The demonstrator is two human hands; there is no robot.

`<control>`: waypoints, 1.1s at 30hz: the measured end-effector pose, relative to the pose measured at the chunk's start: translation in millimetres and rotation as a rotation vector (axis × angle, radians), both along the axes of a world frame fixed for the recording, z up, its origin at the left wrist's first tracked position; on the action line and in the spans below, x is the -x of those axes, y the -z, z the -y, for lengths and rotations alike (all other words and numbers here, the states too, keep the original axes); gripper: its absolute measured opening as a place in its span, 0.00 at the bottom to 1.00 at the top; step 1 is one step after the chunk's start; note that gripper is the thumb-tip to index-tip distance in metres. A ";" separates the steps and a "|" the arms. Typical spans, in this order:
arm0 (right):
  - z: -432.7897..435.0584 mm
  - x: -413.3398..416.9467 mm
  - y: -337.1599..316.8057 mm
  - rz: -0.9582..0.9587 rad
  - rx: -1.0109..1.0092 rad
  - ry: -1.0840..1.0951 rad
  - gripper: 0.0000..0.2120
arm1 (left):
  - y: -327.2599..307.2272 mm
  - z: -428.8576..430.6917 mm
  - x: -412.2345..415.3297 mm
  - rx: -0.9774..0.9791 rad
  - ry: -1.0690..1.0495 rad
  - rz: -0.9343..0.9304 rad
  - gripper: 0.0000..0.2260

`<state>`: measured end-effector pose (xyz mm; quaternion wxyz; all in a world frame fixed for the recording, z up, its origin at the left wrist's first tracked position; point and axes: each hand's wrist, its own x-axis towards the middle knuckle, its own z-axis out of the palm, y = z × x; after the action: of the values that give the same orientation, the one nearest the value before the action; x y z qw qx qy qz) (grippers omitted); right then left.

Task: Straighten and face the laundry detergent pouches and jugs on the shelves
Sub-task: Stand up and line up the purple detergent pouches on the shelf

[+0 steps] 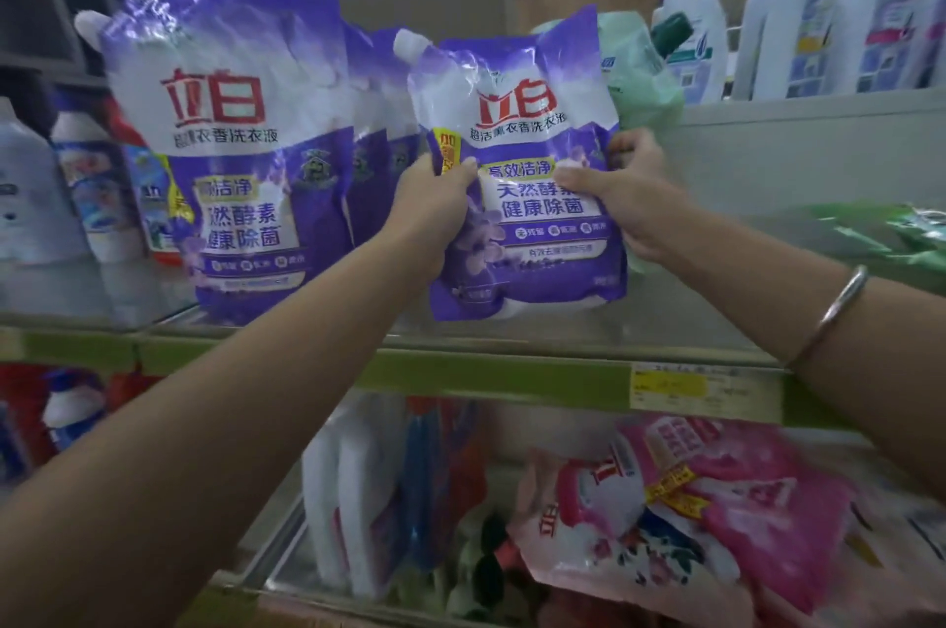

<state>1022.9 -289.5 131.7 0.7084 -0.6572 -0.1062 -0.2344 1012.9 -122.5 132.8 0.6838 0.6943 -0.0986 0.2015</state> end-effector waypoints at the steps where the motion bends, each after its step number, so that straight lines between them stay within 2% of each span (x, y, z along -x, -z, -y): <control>1: -1.9 -1.3 -0.4 0.027 0.047 0.030 0.22 | 1.2 -2.4 -3.9 0.010 -0.019 0.034 0.08; 3: -1.9 -3.4 -2.0 0.065 0.182 0.078 0.20 | 5.5 -8.9 -12.3 0.007 -0.057 0.086 0.09; 5: 8.4 -6.1 -6.0 0.064 0.234 0.149 0.13 | 10.3 -15.4 -18.2 0.028 -0.088 0.116 0.09; 7: 32.4 -15.1 -9.9 0.028 0.179 0.394 0.11 | 11.1 -18.4 -20.9 0.036 -0.104 0.122 0.09; 8: 46.0 -20.0 -11.1 -0.029 0.131 0.515 0.13 | 11.3 -18.9 -23.1 0.043 -0.097 0.124 0.09; 9: 56.0 -23.4 -11.0 -0.104 0.097 0.568 0.20 | 11.8 -18.1 -24.2 0.049 -0.089 0.132 0.09; 11: 62.2 -30.4 -10.2 -0.206 0.061 0.453 0.32 | 13.6 -14.5 -24.3 0.035 -0.079 0.168 0.10; 12: 59.2 -33.5 -10.2 -0.213 0.069 0.351 0.32 | 14.0 -12.2 -23.9 0.032 -0.083 0.186 0.10; 14: 51.0 -39.5 -11.2 -0.191 0.128 0.275 0.24 | 15.4 -9.2 -24.6 0.050 -0.085 0.210 0.10; 18: 54.8 -49.6 -13.2 -0.192 0.037 0.338 0.05 | 14.9 -7.4 -26.7 0.075 -0.087 0.207 0.10; 19: 58.4 -49.8 -14.4 -0.200 0.036 0.353 0.04 | 14.0 -6.7 -27.9 0.079 -0.086 0.200 0.10; 28: 138.8 -36.7 -16.4 -0.170 0.068 0.634 0.17 | 9.7 1.9 -33.5 0.174 -0.048 0.149 0.11; 30: 156.5 -31.6 -16.8 -0.231 0.034 0.732 0.16 | 9.6 2.5 -36.2 0.181 -0.043 0.149 0.11; 32: 165.5 -36.2 -20.6 -0.254 -0.136 0.778 0.10 | 9.6 3.3 -38.3 0.178 -0.037 0.151 0.09; 33: 176.3 -43.1 -21.9 -0.247 -0.163 0.820 0.11 | 9.9 3.9 -40.0 0.174 -0.041 0.156 0.09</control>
<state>1066.0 -465.8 153.6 0.6136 -0.6100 0.2682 -0.4237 1052.9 -126.4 122.9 0.7276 0.6162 -0.1196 0.2767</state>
